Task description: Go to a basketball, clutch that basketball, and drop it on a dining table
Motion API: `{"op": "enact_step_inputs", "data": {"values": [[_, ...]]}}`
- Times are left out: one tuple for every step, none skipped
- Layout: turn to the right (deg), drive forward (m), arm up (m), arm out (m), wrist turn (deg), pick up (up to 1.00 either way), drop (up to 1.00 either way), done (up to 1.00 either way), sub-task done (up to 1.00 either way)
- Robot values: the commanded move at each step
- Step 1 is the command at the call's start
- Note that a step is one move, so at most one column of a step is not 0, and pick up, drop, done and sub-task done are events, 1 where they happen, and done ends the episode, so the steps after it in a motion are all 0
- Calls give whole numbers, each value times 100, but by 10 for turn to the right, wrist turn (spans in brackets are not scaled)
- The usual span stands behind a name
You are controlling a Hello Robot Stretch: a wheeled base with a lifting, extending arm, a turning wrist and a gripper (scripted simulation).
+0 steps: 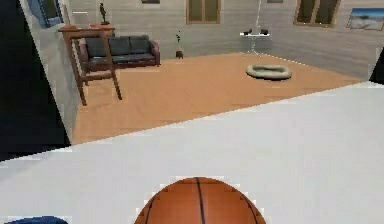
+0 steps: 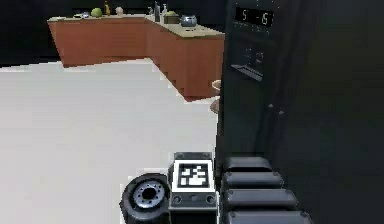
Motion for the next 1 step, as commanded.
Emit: {"op": "enact_step_inputs", "data": {"values": [[0,45,0,0,0,0,0,0,0]]}}
